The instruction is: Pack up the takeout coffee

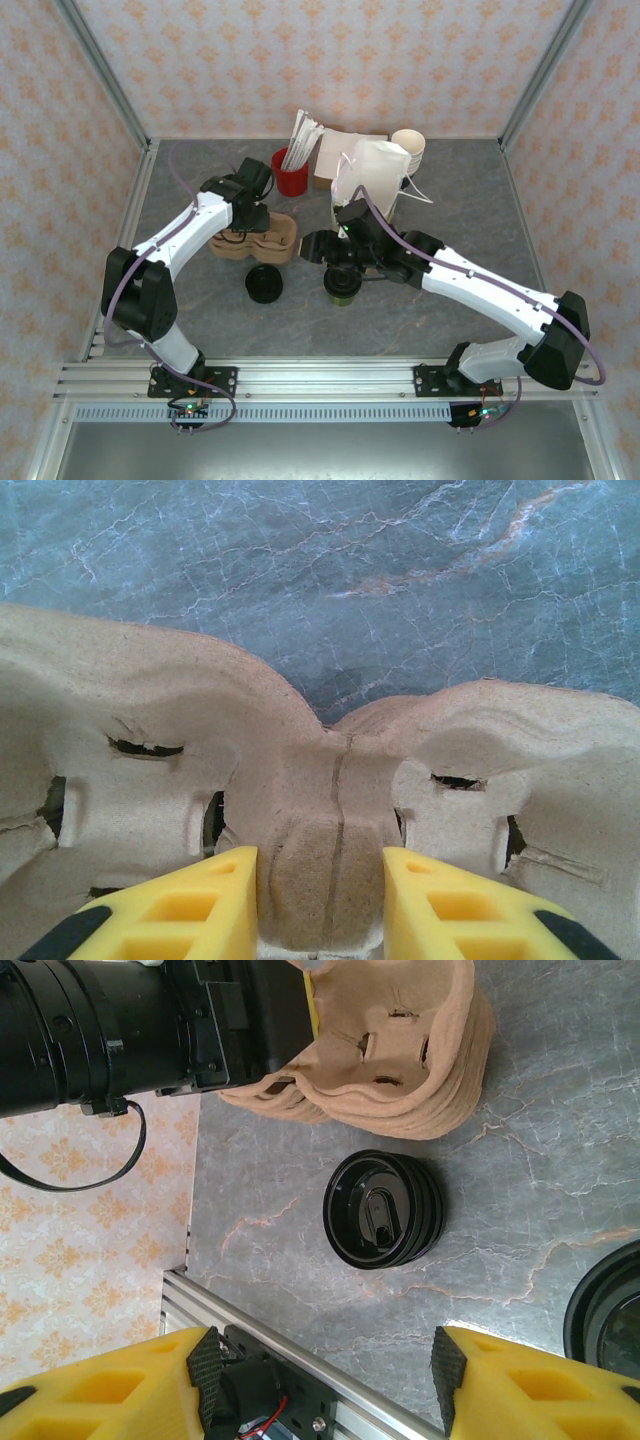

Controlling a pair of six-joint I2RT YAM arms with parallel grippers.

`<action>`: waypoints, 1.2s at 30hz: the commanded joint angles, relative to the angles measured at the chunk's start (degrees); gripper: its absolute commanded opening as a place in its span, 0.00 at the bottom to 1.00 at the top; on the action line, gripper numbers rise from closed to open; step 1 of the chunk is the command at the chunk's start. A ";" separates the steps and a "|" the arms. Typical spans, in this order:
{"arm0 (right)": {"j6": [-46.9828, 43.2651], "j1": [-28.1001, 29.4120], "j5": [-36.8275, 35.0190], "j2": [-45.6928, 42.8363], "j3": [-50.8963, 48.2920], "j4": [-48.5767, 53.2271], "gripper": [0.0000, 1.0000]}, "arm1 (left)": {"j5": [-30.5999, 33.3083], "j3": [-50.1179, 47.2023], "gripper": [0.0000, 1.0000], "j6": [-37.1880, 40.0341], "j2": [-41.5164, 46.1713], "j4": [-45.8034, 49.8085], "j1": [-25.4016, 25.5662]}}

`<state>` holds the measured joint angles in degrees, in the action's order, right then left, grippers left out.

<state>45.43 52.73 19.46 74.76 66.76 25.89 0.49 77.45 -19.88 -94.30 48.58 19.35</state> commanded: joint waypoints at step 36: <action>-9.29 -2.72 -3.29 -2.73 13.54 5.77 0.59 | -7.97 11.42 0.30 0.26 15.39 8.12 0.15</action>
<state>40.51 51.24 17.76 74.43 75.83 28.58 -4.43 85.86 -19.99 -82.37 53.84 19.40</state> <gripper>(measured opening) 0.591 0.301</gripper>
